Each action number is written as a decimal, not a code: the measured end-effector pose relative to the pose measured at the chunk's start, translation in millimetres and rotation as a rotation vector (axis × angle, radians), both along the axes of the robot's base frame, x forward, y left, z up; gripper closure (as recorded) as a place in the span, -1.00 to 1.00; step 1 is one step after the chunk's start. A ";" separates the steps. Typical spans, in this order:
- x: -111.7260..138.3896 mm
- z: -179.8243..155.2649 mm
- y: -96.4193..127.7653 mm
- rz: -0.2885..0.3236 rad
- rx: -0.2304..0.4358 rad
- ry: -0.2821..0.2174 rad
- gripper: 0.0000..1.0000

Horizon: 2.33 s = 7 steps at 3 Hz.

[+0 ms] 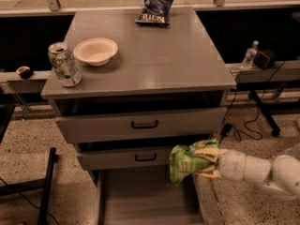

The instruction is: Pick green rice chip bag from bottom drawer and place on counter

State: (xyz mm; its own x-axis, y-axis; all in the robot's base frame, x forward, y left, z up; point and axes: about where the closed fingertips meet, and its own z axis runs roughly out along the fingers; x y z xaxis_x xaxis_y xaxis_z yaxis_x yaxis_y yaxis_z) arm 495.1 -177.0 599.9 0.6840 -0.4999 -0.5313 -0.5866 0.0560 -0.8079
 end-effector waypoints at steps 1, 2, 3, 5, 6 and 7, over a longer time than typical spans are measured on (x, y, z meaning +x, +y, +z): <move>-3.6 57.7 -2.7 0.023 -0.038 -0.069 1.00; -3.6 60.9 -2.1 0.025 -0.044 -0.073 1.00; -0.9 65.1 0.1 0.018 -0.014 -0.102 1.00; -6.5 174.8 2.9 0.045 -0.176 -0.244 1.00; -3.2 209.6 4.5 0.035 -0.273 -0.306 1.00; -3.3 215.1 6.0 0.036 -0.287 -0.314 1.00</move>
Offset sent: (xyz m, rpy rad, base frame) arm -0.0032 -0.0026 0.0524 -0.0337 -0.0626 0.0203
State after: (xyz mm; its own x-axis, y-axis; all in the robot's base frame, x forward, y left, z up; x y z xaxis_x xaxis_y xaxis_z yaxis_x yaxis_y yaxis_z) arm 491.8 -171.0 815.0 0.8102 -0.5699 -0.1368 -0.3067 -0.2133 -0.9276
